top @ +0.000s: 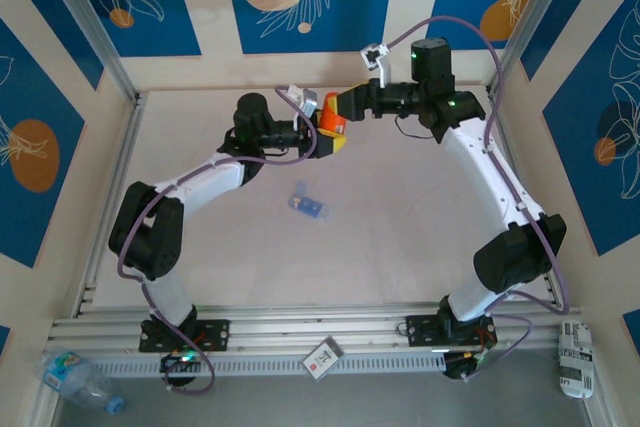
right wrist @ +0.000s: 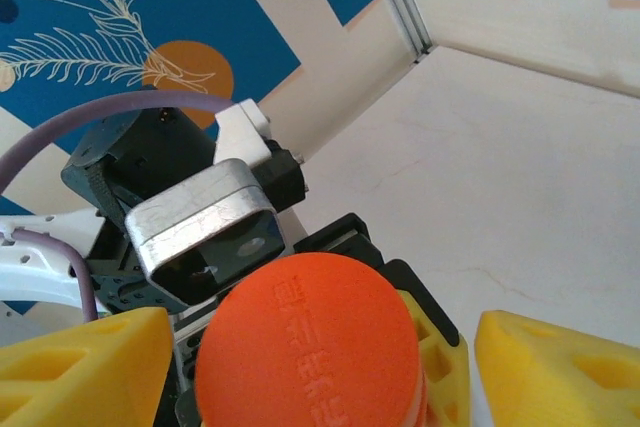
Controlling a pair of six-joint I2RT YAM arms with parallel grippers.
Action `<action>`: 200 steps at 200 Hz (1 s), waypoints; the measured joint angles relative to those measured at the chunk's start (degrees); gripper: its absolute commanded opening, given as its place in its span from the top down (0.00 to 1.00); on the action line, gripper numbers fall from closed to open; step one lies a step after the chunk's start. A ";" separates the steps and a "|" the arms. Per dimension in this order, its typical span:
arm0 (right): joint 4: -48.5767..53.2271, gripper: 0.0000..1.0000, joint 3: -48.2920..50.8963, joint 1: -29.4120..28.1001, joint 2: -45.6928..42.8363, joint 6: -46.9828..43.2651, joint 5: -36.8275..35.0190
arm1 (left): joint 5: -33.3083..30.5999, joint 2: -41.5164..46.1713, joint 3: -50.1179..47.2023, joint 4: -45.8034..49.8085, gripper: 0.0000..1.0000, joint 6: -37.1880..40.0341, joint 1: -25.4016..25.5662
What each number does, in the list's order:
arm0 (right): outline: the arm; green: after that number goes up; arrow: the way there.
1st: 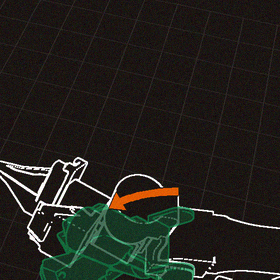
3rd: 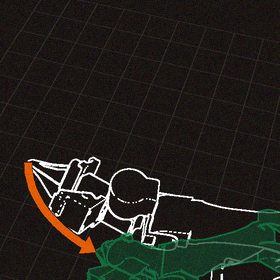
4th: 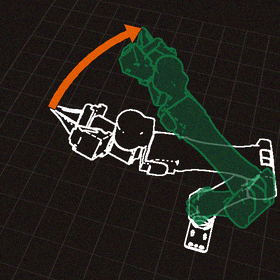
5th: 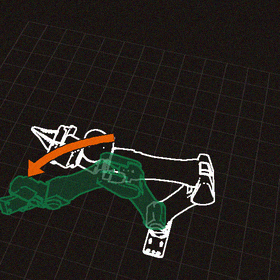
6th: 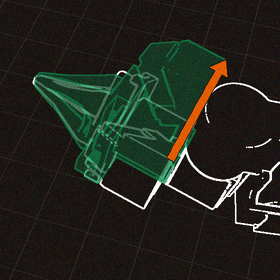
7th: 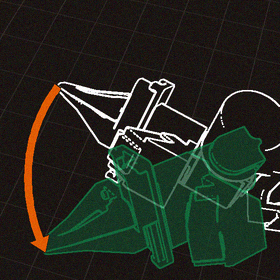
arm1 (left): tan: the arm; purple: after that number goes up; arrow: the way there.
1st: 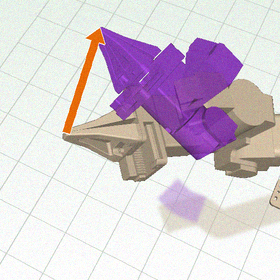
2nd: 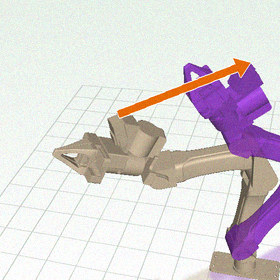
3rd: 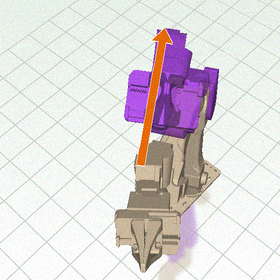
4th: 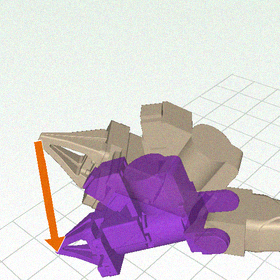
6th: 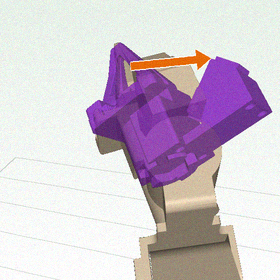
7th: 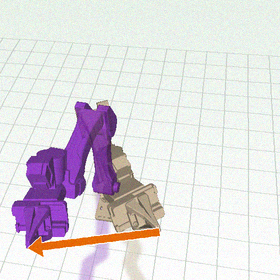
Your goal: Sort the pills into containers
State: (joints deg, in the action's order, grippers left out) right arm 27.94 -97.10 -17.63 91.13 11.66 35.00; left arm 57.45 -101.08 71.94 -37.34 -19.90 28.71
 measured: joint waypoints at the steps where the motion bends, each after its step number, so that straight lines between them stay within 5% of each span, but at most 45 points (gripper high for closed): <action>1: 0.00 0.26 0.00 -0.02 0.02 0.02 0.00 | 0.00 -0.02 0.00 -0.02 1.00 -0.02 0.00; 110: 0.28 0.74 0.07 -1.66 0.55 -0.90 -1.22 | 1.49 -0.52 0.02 -0.81 1.00 -2.27 -0.22; 150: -9.53 0.75 8.39 -4.90 -3.48 4.33 -10.78 | -0.39 -0.17 -0.59 2.23 1.00 0.96 -0.39; 200: -20.28 0.74 19.04 -9.03 -7.82 12.24 -23.76 | -14.71 4.39 -4.90 10.40 1.00 10.60 0.46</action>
State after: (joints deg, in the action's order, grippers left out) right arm 7.66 -78.06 -26.65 83.31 23.90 11.25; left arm 42.74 -96.68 67.05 -26.94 -9.30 29.17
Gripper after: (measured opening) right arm 0.458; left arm 0.533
